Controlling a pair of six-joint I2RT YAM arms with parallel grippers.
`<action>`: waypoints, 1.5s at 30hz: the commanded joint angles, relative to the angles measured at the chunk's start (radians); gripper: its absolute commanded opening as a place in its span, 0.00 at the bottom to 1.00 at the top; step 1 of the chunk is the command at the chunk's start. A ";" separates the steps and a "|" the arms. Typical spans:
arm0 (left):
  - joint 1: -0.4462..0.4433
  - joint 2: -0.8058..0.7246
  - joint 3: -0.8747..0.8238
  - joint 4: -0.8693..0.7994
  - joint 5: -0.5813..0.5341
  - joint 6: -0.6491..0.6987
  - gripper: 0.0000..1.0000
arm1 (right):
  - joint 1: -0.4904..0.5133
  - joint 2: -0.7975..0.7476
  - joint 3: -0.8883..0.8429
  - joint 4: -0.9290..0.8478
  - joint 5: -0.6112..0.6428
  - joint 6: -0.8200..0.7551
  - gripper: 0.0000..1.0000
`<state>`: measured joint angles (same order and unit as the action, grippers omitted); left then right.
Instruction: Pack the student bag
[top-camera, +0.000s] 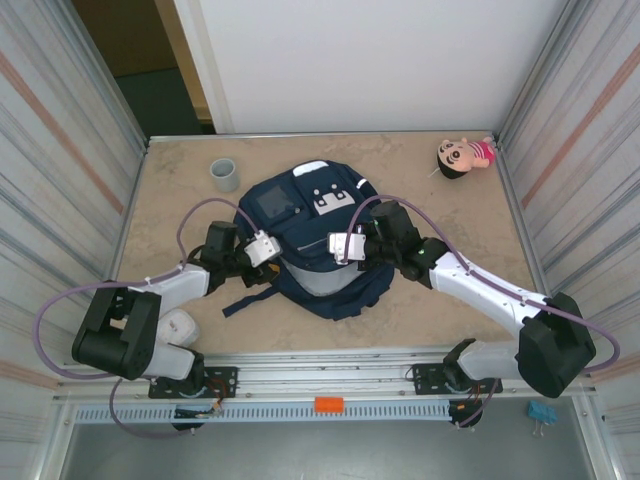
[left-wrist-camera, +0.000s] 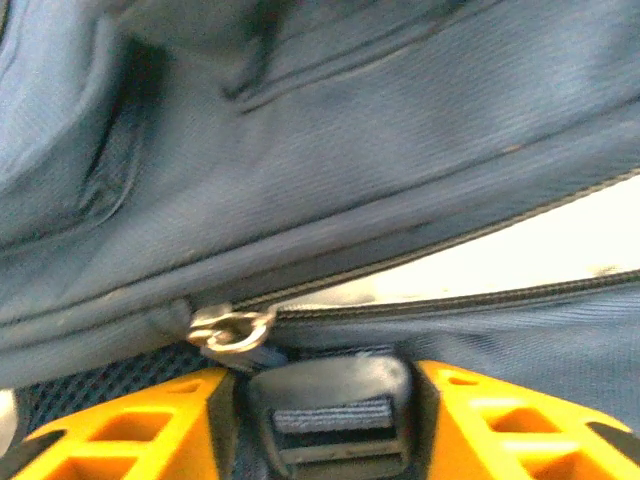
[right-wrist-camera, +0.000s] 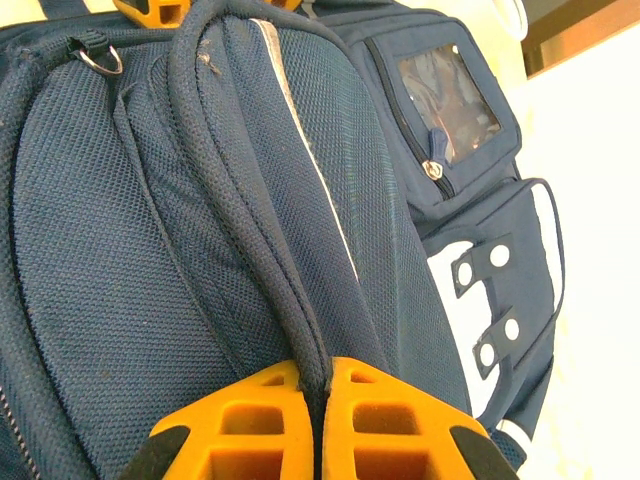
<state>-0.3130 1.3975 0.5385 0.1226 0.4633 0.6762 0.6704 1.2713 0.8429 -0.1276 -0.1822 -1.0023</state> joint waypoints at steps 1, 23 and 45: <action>0.008 -0.022 0.011 0.007 0.122 0.031 0.43 | -0.018 -0.028 0.027 0.058 0.012 0.034 0.00; 0.100 0.023 0.075 0.055 0.104 -0.215 0.52 | -0.021 -0.067 0.001 0.068 0.003 0.073 0.00; 0.025 -0.070 0.161 -0.223 0.203 -0.079 0.00 | -0.008 -0.024 0.000 0.119 0.088 0.142 0.00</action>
<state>-0.2565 1.3769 0.6849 -0.0490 0.6460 0.5728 0.6617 1.2396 0.8413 -0.0811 -0.1532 -0.9154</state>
